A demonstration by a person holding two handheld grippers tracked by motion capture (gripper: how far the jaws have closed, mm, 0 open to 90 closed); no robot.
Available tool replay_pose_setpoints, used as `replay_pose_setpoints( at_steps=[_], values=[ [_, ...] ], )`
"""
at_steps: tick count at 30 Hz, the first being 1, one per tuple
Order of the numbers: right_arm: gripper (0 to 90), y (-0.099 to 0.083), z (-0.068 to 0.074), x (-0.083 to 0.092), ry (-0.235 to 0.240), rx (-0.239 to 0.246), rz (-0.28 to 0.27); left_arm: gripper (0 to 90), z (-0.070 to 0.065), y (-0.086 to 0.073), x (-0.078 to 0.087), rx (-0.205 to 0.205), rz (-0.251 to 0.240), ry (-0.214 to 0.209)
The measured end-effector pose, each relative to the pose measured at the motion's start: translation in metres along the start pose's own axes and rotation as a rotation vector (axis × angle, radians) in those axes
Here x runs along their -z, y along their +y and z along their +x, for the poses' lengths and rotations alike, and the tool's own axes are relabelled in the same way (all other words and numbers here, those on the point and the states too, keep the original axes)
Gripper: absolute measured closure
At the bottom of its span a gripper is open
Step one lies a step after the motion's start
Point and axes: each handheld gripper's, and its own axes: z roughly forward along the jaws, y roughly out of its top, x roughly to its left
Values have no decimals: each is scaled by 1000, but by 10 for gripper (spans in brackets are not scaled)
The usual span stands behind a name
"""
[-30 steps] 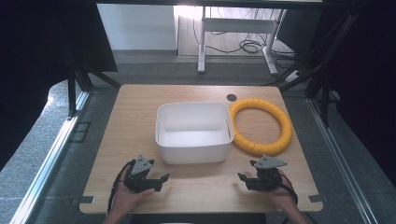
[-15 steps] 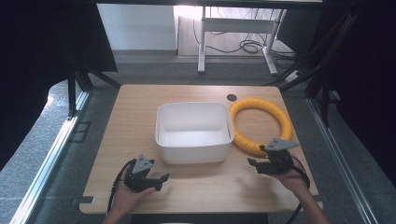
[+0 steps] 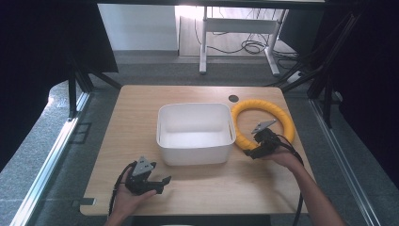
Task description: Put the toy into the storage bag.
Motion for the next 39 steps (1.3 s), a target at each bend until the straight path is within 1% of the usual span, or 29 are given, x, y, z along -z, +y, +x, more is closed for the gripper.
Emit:
replay_pose_setpoints(
  at_steps=[1,2,3,5,7,8,9,10,13,15,16,17,18,19,21,22,24,27,28,29,30,31,32,33,34,35,36,37,39],
  values=[
    [205,0,0,0,0,0,0,204,0,0,0,0,0,0],
    [205,0,-1,-3,6,-4,10,204,0,0,1,-3,-3,10],
    [211,-1,-4,-12,6,1,40,204,0,1,1,-8,-4,16],
    [218,-1,-5,-15,9,3,51,203,0,1,2,-3,-10,15],
    [240,-1,-6,-20,8,9,74,203,1,0,3,-3,-10,22],
    [270,-2,-7,-24,10,-2,94,203,2,0,4,3,-14,22],
    [270,-2,-7,-24,10,-2,94,203,2,0,4,3,-14,22],
    [300,-2,-9,-28,22,-5,107,203,3,0,4,4,-12,24],
    [304,-4,-11,-31,34,-4,121,204,4,-1,4,5,-10,28],
    [329,-4,-13,-32,50,-17,113,204,5,-1,4,7,-8,30],
    [404,-4,-15,-32,58,-23,100,205,5,-1,4,6,-7,31],
    [404,-4,-15,-32,58,-23,100,205,5,-1,4,6,-7,31],
    [445,-3,-16,-32,58,-19,96,205,5,-1,4,6,-7,30],
    [459,-1,-19,-31,71,-12,118,205,4,-1,4,4,-7,31],
    [465,0,-19,-31,73,-3,130,205,4,-1,4,3,-8,32],
    [477,5,-19,-32,79,14,167,205,4,-1,4,2,-8,35],
    [481,6,-19,-32,81,16,167,205,5,-1,4,2,-8,38],
    [488,5,-20,-31,96,12,150,206,7,-3,5,10,-10,43],
    [491,6,-20,-27,93,3,112,207,8,-3,5,14,-9,47],
    [491,6,-20,-27,93,3,112,207,8,-3,5,14,-9,47],
    [493,7,-20,-24,98,1,90,207,9,-3,5,16,-9,48],
    [498,11,-21,-14,109,-18,33,207,9,-3,5,14,-8,50],
    [498,11,-21,-14,109,-18,33,207,9,-3,5,14,-8,50],
    [501,12,-22,-8,115,-27,2,207,9,-3,5,13,-8,50],
    [505,14,-25,4,144,-44,-64,207,8,-3,5,12,-8,51],
    [505,14,-25,4,144,-44,-64,207,8,-3,5,12,-8,51],
    [507,14,-27,16,156,-55,-112,206,8,-3,5,10,-9,51],
    [507,14,-27,16,156,-55,-112,206,8,-2,5,10,-9,51],
    [509,10,-31,32,182,-93,-191,206,7,-2,5,10,-11,51]
  ],
)
